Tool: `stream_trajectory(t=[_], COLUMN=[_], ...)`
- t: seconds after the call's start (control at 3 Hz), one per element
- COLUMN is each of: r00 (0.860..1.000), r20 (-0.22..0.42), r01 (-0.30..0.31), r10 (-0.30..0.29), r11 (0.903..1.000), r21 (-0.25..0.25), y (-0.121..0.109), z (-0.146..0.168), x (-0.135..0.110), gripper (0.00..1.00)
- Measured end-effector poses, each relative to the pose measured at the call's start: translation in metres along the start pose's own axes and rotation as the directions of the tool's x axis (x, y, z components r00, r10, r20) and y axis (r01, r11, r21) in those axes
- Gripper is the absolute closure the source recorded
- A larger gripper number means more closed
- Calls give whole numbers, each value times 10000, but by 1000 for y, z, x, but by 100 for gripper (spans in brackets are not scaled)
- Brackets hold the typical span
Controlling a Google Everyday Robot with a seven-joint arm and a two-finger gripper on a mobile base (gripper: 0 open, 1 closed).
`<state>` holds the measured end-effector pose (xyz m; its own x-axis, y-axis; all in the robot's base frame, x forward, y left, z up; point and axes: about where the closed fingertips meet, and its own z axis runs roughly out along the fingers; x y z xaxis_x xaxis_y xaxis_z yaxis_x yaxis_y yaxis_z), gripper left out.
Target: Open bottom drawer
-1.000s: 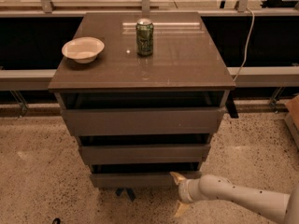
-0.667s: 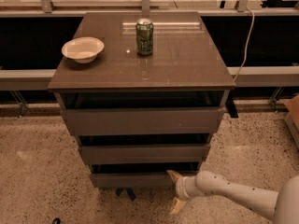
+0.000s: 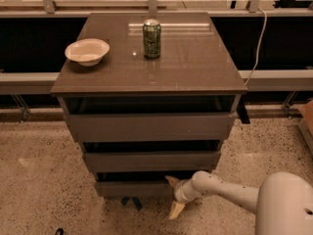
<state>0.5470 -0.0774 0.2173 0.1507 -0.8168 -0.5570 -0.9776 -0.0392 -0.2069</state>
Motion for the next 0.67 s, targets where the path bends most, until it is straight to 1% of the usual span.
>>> stream_trajectory(t=[0.33,0.67], r00=[10000,9999], r20=[60,98], r01=[-17,-123], r10=[18,126], r11=[9998,9996], r21=[-178,-261], y=[-8,-10], z=[20,32], x=[3,8], gripper=[3,22])
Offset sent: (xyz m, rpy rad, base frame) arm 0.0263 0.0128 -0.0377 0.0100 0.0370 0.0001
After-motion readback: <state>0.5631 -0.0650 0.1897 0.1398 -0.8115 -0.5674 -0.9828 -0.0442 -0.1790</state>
